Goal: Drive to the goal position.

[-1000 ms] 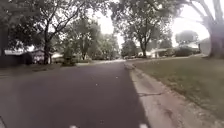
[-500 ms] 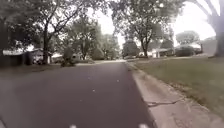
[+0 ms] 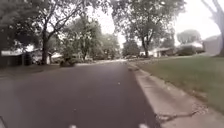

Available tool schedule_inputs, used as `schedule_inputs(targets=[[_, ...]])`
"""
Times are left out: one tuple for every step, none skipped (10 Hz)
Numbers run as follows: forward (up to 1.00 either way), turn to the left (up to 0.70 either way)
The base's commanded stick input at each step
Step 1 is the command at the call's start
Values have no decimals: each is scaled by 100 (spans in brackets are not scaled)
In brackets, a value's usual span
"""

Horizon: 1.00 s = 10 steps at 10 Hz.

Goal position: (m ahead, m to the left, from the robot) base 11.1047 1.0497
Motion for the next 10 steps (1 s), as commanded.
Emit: schedule_inputs(targets=[[70, 0], [70, 0], [70, 0], [70, 0], [70, 0], [70, 0], [70, -8], [70, -18], [70, -28], [70, -21]])
